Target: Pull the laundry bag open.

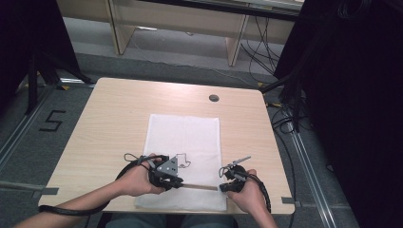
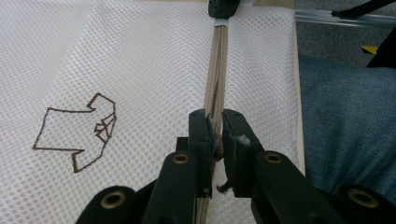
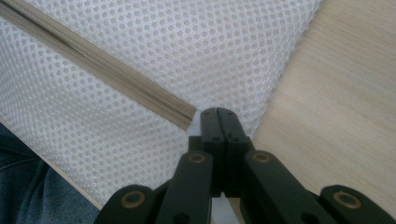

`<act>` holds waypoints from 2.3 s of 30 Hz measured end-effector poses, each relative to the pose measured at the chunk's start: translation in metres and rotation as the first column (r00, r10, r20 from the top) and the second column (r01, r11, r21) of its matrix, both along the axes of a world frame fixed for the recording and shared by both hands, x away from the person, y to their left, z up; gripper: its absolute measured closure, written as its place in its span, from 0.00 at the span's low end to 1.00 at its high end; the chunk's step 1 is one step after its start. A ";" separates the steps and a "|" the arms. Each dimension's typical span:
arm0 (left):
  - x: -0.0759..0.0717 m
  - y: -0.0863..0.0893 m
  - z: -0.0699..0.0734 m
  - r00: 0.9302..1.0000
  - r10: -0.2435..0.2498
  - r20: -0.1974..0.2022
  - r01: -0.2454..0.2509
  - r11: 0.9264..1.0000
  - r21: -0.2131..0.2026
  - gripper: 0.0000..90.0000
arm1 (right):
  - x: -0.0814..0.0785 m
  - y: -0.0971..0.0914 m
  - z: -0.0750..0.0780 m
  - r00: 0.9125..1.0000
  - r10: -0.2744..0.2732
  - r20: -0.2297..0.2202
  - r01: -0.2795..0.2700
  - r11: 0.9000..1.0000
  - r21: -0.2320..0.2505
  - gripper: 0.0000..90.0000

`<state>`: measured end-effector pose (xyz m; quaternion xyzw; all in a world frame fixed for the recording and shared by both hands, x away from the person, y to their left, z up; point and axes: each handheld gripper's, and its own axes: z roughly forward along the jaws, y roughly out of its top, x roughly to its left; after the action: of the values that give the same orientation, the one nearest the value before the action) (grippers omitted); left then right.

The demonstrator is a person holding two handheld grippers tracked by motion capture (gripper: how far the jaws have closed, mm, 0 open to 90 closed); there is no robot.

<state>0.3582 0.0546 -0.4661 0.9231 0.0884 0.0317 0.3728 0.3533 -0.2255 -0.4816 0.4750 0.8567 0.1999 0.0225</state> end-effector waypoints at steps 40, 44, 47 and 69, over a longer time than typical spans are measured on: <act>-0.004 0.033 -0.006 0.999 0.046 -0.026 -0.046 0.999 -0.006 0.92 | -0.001 0.001 0.001 1.000 -0.020 -0.009 0.020 1.000 -0.004 1.00; -0.003 0.039 -0.007 0.999 0.049 -0.024 -0.049 0.999 0.010 0.91 | 0.000 0.000 0.000 1.000 -0.001 0.001 0.001 1.000 -0.001 1.00; -0.005 0.043 -0.008 0.998 0.056 -0.041 -0.056 0.998 -0.001 0.91 | -0.001 0.001 0.000 1.000 -0.023 -0.009 0.023 0.999 -0.023 1.00; -0.006 0.055 -0.010 0.997 0.076 -0.034 -0.076 0.997 -0.002 0.92 | 0.002 -0.002 -0.001 1.000 0.006 0.009 -0.006 1.000 -0.031 1.00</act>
<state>0.3523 0.1096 -0.4762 0.9188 0.1298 0.0302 0.3715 0.3548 -0.2270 -0.4825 0.4710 0.8610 0.1890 0.0330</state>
